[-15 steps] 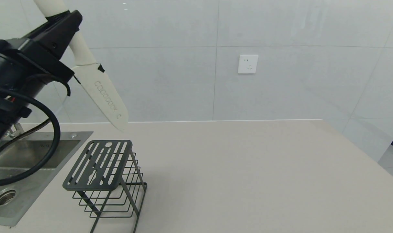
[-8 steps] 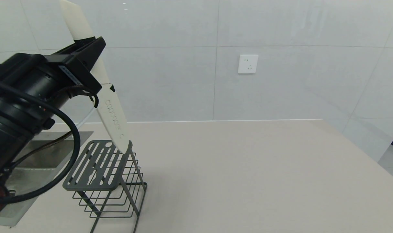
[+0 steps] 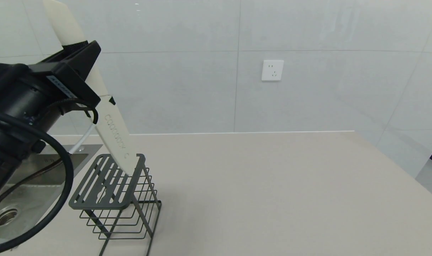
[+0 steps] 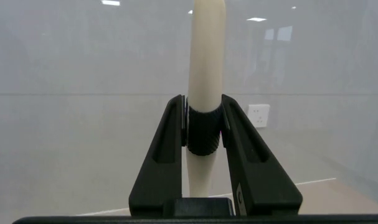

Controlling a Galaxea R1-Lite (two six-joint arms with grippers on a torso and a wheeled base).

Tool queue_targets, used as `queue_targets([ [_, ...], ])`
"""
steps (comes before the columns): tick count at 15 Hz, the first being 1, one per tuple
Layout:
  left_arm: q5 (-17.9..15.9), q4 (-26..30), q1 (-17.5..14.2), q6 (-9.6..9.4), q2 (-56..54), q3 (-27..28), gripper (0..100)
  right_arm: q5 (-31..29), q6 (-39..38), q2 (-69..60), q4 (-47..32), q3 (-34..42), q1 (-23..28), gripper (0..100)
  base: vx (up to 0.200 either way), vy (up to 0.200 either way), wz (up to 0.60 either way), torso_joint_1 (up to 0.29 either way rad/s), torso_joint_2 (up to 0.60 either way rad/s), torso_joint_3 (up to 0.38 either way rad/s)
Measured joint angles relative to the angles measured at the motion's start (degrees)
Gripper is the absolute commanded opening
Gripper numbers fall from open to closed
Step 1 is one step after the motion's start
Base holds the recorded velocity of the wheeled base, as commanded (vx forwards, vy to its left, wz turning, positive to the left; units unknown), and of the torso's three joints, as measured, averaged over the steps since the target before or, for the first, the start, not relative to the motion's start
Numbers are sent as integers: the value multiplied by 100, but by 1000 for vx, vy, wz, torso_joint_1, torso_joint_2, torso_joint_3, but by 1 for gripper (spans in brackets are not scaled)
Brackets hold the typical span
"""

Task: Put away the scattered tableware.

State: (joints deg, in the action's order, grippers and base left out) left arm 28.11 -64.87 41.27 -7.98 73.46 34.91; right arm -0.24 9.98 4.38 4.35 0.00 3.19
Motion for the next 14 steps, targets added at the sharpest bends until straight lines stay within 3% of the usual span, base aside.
queue_targets([
  [5, -145, -6, -414, 88, -20, -346, 0, 62, 0, 2, 0, 0, -4, 100, 0, 0, 0, 0, 0, 0],
  [14, -151, -39, -461, 55, 201, -247, 0, 93, 2, 6, 2, 0, -4, 100, 0, 0, 0, 0, 0, 0],
])
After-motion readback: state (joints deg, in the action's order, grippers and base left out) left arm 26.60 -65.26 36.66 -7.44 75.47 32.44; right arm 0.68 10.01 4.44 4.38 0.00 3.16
